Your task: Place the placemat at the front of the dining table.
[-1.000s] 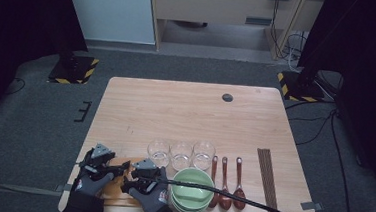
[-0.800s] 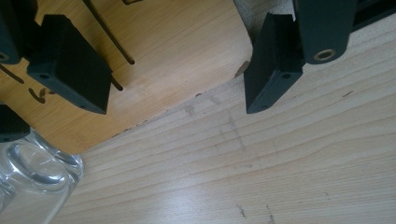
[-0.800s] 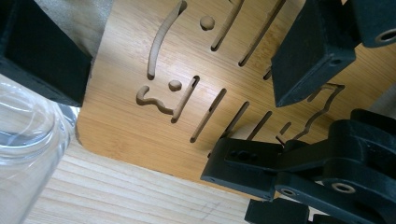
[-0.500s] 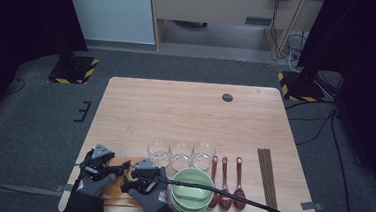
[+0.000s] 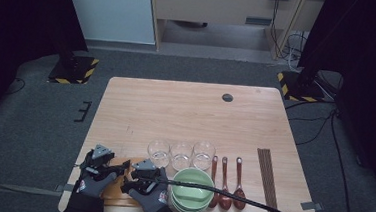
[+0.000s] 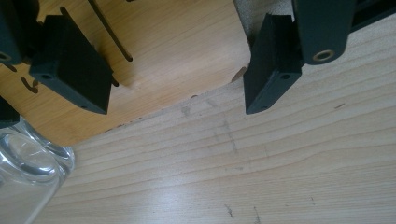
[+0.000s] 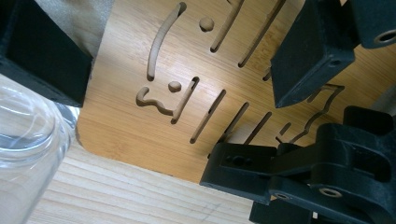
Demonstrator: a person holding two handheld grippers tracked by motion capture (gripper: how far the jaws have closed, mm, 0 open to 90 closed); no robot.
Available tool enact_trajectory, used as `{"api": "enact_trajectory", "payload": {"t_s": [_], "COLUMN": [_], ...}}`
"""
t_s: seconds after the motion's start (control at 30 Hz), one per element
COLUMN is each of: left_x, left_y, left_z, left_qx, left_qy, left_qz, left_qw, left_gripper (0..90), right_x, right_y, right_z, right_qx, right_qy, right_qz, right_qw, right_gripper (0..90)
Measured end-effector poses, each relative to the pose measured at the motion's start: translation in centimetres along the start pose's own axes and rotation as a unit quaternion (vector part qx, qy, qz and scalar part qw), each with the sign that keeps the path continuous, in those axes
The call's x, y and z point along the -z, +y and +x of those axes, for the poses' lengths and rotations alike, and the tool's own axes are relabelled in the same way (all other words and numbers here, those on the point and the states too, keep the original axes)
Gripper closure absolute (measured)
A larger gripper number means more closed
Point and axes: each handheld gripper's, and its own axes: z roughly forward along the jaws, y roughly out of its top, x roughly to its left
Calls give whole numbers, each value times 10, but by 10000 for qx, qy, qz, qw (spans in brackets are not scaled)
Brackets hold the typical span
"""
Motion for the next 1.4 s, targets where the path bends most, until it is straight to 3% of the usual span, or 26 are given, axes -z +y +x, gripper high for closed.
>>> {"api": "enact_trajectory", "payload": {"t_s": [0.2,0.8,1.4], "left_x": [-1,1,22], "left_y": [0,0,6], "left_z": [-3,-2,-7], "left_qx": [105,133,188], "left_qy": [162,121,120], "left_qz": [-12,-15,-164], "left_qw": [9998,9998,9996], "left_gripper": [212,239,240], "right_x": [-1,0,18], "right_y": [0,1,10], "right_z": [0,0,7], "right_qx": [-21,-39,80], "right_qy": [-23,-10,49], "right_qz": [-10,-13,-121], "right_qw": [10000,10000,9999], "right_gripper": [55,61,62]}}
